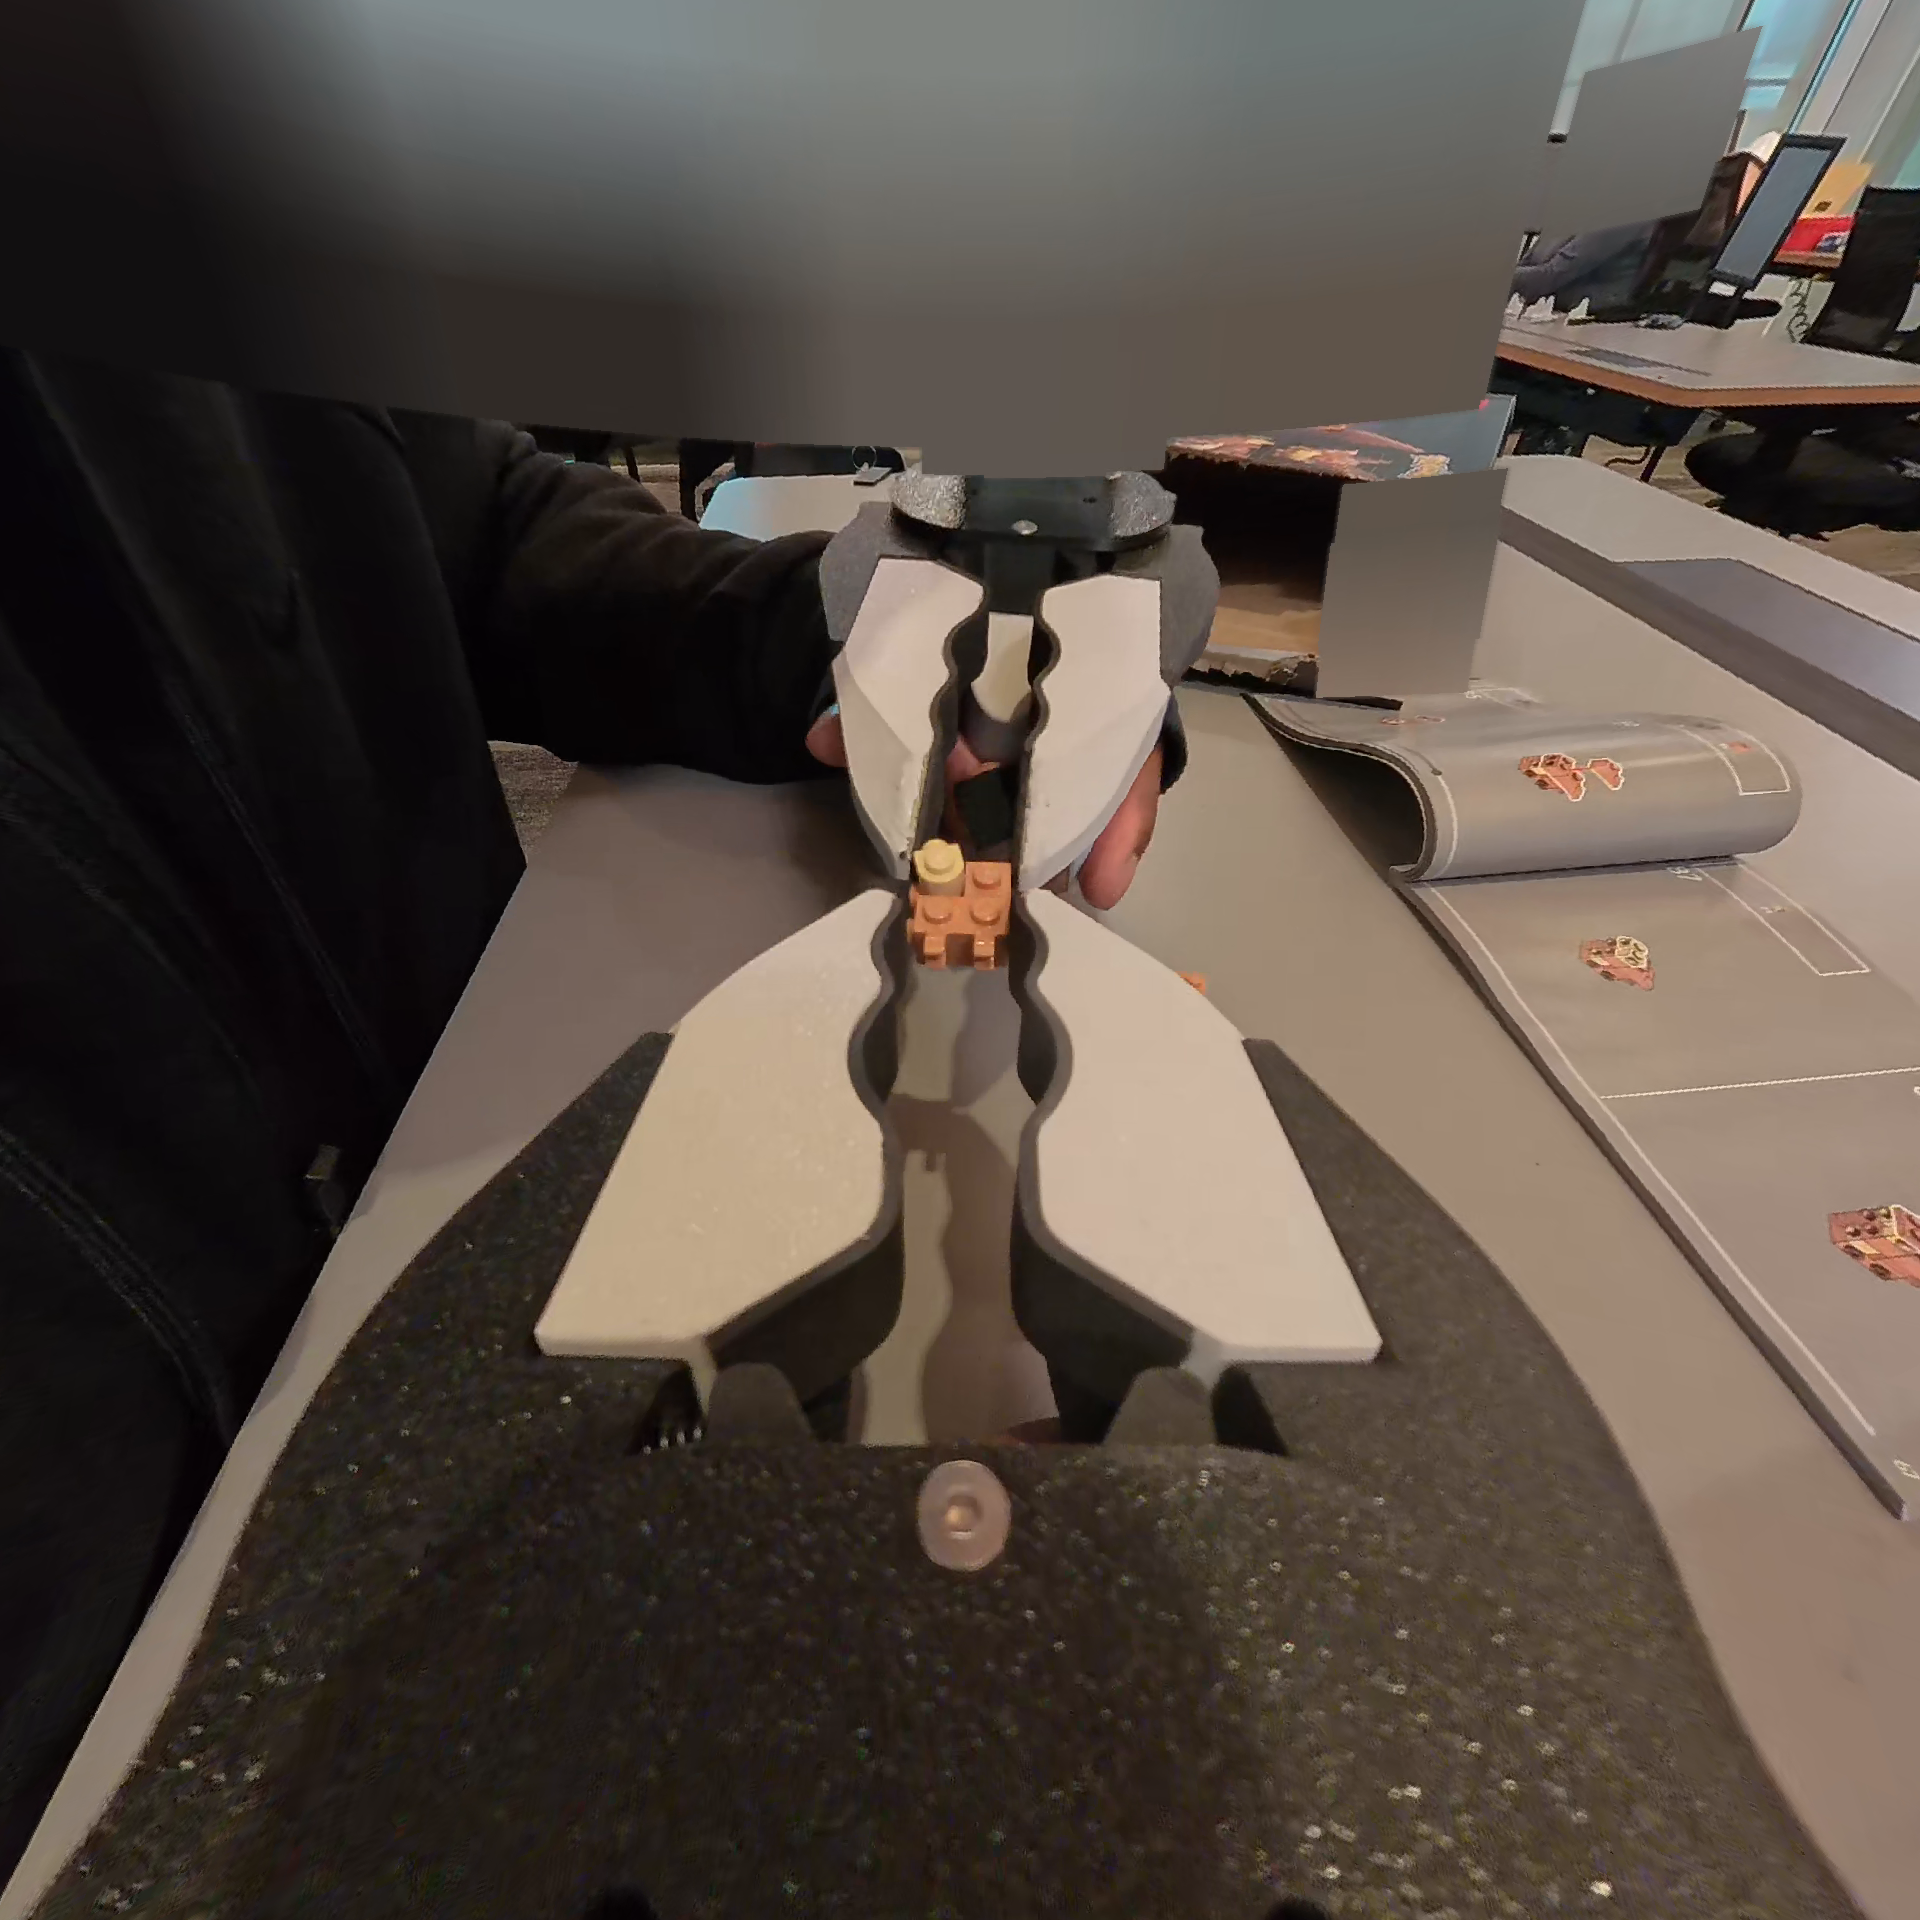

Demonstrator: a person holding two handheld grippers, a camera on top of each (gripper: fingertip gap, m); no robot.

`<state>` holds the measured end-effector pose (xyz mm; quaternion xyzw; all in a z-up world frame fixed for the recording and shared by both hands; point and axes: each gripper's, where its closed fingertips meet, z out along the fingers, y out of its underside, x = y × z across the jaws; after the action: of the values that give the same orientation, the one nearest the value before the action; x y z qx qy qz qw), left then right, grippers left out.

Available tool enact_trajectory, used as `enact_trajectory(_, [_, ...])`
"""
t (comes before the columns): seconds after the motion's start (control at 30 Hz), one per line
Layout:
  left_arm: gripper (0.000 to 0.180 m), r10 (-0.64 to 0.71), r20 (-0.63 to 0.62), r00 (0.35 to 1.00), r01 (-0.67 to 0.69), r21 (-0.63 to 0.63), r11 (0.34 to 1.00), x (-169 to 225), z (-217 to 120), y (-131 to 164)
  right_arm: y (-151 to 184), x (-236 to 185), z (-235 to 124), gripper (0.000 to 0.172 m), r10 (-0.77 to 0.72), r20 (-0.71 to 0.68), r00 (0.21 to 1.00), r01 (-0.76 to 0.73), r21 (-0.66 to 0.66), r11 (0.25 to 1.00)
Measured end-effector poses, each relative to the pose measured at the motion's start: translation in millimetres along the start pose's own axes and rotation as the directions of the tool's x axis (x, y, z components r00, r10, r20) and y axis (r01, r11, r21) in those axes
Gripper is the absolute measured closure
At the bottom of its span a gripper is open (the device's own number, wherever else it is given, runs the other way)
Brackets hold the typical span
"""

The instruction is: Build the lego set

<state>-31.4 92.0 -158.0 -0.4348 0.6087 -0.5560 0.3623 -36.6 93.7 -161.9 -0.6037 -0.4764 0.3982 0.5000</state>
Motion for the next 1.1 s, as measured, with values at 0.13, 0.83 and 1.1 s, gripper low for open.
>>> enact_trajectory(0.13, [0.166,-0.015,-0.016,1.000,0.015,-0.001,1.000,1.3,-0.1,0.3,0.2,-1.5,0.3,0.154,-0.005,0.006,1.000,0.005,-0.003,1.000])
enact_trajectory(0.83, [0.166,-0.018,-0.011,1.000,0.018,0.001,1.000,1.4,-0.6,-0.3,0.6,-1.1,0.6,0.154,-0.029,-0.011,1.000,0.029,-0.012,1.000])
enact_trajectory(1.1, [0.166,-0.052,-0.035,0.998,0.052,-0.016,0.999,3.1,-0.4,1.6,3.1,-2.8,1.5,0.154,-0.053,-0.011,0.999,0.053,-0.031,0.998])
